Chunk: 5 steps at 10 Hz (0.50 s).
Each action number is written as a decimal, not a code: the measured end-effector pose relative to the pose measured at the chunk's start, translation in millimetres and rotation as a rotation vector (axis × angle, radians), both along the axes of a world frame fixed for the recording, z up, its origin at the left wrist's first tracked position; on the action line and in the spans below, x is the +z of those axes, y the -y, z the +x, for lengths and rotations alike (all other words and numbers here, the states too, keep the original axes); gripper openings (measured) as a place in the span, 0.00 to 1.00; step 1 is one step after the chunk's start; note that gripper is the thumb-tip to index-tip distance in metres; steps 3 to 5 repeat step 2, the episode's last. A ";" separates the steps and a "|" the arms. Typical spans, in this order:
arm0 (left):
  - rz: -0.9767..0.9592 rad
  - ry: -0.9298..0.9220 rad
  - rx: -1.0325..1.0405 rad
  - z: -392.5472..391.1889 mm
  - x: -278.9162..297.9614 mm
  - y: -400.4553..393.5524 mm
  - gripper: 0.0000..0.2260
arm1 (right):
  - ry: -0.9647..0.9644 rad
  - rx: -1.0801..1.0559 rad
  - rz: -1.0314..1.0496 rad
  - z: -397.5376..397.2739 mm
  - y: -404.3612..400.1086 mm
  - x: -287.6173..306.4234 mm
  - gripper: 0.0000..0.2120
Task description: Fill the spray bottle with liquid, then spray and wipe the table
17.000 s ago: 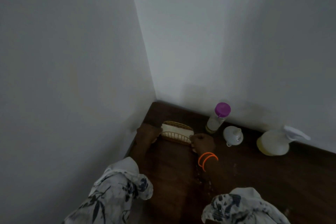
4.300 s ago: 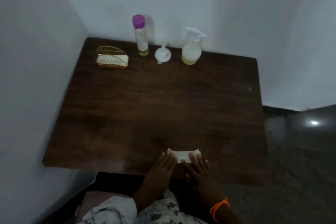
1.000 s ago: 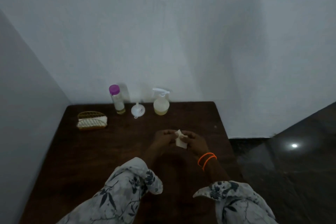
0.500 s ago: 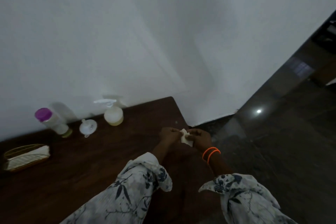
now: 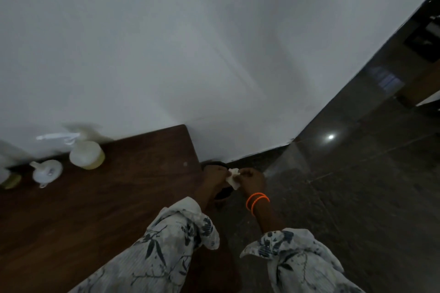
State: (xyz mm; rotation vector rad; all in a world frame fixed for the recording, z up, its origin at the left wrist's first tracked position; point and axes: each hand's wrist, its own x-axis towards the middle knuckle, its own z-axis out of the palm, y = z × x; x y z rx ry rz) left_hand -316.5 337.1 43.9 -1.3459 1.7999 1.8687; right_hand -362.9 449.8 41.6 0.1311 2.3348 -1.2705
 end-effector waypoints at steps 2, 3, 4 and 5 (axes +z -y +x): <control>-0.307 0.001 -0.118 -18.5 1.4 31.2 0.17 | -0.029 0.012 0.109 -40.7 14.8 3.0 0.15; -0.307 0.001 -0.118 -18.5 1.4 31.2 0.17 | -0.029 0.012 0.109 -40.7 14.8 3.0 0.15; -0.307 0.001 -0.118 -18.5 1.4 31.2 0.17 | -0.029 0.012 0.109 -40.7 14.8 3.0 0.15; -0.307 0.001 -0.118 -18.5 1.4 31.2 0.17 | -0.029 0.012 0.109 -40.7 14.8 3.0 0.15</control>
